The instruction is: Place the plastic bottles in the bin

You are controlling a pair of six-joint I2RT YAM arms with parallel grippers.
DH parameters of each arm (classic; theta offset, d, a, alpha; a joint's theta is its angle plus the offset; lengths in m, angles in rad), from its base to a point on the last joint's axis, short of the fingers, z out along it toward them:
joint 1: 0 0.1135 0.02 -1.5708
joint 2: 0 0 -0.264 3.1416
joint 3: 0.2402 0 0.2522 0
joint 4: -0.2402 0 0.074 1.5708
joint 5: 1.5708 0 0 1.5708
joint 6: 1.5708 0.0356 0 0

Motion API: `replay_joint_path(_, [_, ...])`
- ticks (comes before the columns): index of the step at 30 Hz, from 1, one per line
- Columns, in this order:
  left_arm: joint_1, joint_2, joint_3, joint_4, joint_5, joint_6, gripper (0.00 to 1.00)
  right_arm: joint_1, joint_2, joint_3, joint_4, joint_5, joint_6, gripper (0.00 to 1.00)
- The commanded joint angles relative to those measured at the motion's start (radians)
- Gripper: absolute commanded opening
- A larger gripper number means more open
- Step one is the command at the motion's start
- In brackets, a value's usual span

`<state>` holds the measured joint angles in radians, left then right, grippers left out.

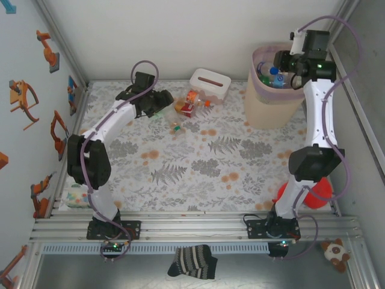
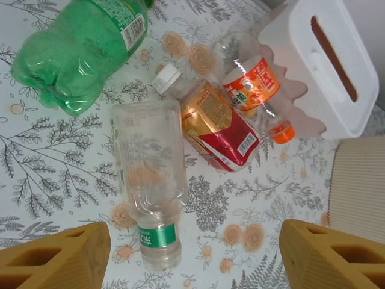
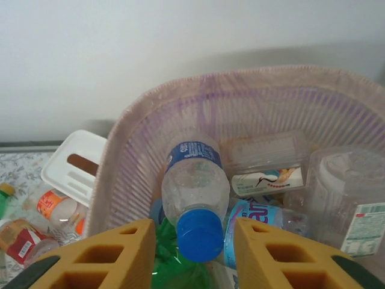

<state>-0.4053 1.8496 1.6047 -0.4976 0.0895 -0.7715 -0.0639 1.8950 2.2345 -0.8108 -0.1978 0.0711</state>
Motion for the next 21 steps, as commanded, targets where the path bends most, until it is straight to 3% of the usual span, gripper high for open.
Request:
replay_joint_path(1, [-0.001,0.025,0.045,-0.036,0.005,0.005,0.74,0.002,0.063,-0.007,0.011,0.011,-0.008,0.37])
replay_joint_path(7, [0.000,0.043,0.039,-0.038,0.015,0.000,0.75,0.002,0.144,-0.005,-0.017,0.011,-0.014,0.34])
replay_joint_path(21, [0.006,0.138,0.111,-0.087,-0.070,-0.034,0.80,0.003,-0.023,-0.041,-0.006,-0.022,0.007,0.34])
